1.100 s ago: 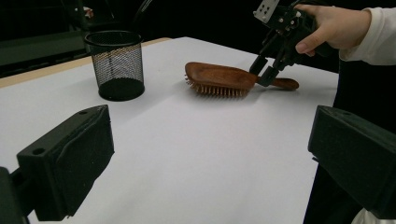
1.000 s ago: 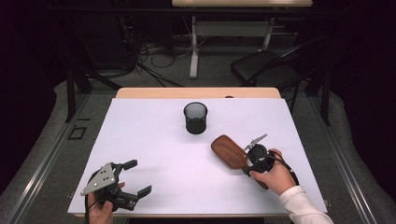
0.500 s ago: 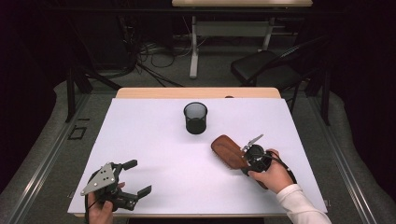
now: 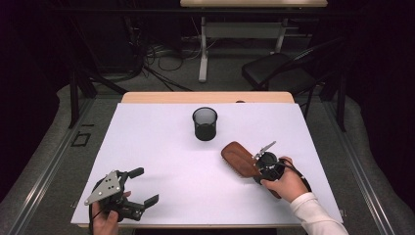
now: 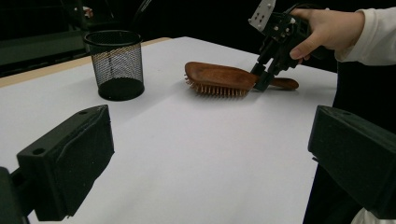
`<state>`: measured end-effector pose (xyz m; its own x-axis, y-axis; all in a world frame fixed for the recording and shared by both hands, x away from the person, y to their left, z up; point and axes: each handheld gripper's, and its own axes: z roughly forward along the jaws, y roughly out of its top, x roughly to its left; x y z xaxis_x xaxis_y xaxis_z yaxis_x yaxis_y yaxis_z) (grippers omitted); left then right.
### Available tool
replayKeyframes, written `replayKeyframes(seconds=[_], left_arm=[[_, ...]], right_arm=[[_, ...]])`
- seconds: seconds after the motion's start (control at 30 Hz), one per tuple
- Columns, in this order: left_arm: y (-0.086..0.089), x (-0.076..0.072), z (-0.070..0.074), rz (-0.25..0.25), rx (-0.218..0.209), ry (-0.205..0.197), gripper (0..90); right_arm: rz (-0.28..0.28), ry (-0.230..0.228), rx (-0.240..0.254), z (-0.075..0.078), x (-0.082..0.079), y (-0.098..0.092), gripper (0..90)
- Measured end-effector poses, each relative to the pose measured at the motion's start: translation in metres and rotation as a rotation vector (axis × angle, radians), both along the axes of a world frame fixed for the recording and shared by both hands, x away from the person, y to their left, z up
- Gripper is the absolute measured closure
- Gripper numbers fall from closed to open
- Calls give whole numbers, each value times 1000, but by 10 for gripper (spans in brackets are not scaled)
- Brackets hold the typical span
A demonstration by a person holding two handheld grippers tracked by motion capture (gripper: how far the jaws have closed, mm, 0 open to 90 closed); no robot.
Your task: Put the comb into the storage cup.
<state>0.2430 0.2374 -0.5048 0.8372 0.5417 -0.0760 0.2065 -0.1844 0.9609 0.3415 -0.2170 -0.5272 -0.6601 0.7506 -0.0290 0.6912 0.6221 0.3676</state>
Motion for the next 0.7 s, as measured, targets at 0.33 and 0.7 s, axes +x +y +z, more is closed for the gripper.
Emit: replayKeyframes(seconds=[0.33,0.7], left_arm=[[0,0,0,1,1,0,3],[0,0,0,-2,0,0,3]], right_arm=[[14,-30,-36,-2,1,5,619],[28,-40,-77,-2,0,13,647]])
